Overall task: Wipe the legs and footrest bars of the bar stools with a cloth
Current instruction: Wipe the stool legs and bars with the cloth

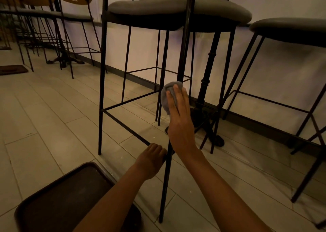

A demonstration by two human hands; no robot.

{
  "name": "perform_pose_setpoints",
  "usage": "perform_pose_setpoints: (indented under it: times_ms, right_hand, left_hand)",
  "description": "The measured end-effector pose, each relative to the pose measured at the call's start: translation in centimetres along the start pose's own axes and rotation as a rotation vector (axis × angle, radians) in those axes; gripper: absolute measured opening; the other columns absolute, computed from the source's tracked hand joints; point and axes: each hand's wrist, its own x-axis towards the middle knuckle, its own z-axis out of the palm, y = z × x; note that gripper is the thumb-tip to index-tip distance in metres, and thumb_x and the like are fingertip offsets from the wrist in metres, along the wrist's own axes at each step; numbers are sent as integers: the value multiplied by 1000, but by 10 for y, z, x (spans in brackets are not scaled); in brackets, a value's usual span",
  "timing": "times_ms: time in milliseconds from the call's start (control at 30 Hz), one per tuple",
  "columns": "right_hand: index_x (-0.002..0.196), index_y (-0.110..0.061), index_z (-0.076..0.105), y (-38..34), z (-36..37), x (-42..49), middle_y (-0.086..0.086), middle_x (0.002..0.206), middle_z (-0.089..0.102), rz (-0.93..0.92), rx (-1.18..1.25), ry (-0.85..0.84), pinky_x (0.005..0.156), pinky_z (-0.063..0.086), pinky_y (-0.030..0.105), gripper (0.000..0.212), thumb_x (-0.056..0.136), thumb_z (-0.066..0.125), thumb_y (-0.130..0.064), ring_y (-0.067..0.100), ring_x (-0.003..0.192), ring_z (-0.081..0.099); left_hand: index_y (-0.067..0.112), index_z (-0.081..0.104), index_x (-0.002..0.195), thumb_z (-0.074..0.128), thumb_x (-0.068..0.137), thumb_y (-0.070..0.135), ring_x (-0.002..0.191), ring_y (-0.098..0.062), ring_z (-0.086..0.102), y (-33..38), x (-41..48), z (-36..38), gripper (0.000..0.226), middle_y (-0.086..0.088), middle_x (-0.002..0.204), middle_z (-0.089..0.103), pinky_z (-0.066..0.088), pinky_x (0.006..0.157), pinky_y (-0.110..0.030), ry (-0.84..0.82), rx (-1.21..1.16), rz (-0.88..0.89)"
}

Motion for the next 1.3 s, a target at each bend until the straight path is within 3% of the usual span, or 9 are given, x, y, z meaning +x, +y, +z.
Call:
perform_pose_setpoints:
  times_ms: [200, 433, 533, 800, 933, 1000, 1067, 1200, 1300]
  right_hand:
    - [138, 0, 30, 0, 3, 18, 14, 147, 16, 37, 50, 52, 113, -3, 11, 61, 82, 45, 19, 34, 138, 13]
    - [139, -6, 27, -5, 12, -23, 10, 148, 16, 66, 37, 20, 116, 2, 18, 60, 82, 32, 14, 23, 141, 3]
    - [139, -6, 24, -5, 11, -21, 10, 148, 15, 76, 46, 9, 115, 1, 15, 60, 82, 31, 12, 26, 140, 7]
    - [139, -4, 25, -3, 11, -10, 12, 147, 16, 91, 99, 51, 115, 4, 17, 63, 82, 42, 18, 31, 139, 12]
    - [139, -5, 24, -6, 17, -45, 10, 149, 15, 100, 105, -3, 117, 6, 22, 67, 82, 49, 19, 31, 140, 14]
    - [139, -5, 23, -6, 18, -50, 10, 149, 15, 100, 118, -16, 117, 7, 22, 69, 81, 51, 20, 31, 139, 14]
    - [140, -6, 23, -5, 17, -47, 10, 149, 15, 95, 137, -29, 118, 12, 29, 65, 84, 49, 15, 32, 140, 13]
    - [139, -5, 25, -5, 15, -26, 10, 149, 15, 107, 190, 27, 116, 21, 40, 61, 86, 47, 14, 31, 141, 14]
    - [138, -3, 27, -4, 16, -25, 11, 148, 16, 108, 219, 42, 112, 27, 47, 57, 87, 47, 13, 30, 141, 14]
  left_hand:
    - [12, 41, 131, 26, 102, 29, 116, -24, 41, -4, 0, 7, 37, -6, 125, 48, 26, 107, -31, 45, -45, 22]
    - [12, 39, 134, 25, 101, 28, 122, -24, 38, -7, 2, 13, 39, -6, 134, 44, 25, 109, -33, 30, -9, 44]
    - [11, 39, 134, 25, 101, 27, 123, -25, 38, -8, 3, 14, 39, -7, 135, 44, 26, 110, -34, 16, 6, 53]
    - [11, 39, 133, 25, 101, 27, 122, -25, 38, -5, 2, 11, 39, -7, 133, 45, 25, 110, -35, 25, 2, 49]
    - [9, 43, 131, 21, 101, 25, 123, -27, 38, -7, 0, 13, 41, -9, 133, 46, 25, 110, -35, 30, 28, 88]
    - [9, 45, 131, 9, 98, 30, 123, -27, 39, -7, -1, 12, 53, -9, 132, 48, 26, 109, -34, 68, 1, 101]
    - [9, 45, 131, 1, 94, 32, 123, -28, 39, -8, -1, 13, 62, -9, 132, 48, 25, 109, -35, 60, -8, 108]
    - [9, 42, 132, 22, 100, 25, 125, -28, 37, -8, 3, 17, 41, -10, 134, 44, 23, 111, -37, 31, 10, 89]
    - [10, 45, 130, 7, 95, 32, 121, -27, 41, -9, 2, 18, 56, -9, 131, 48, 27, 109, -37, 61, 13, 106]
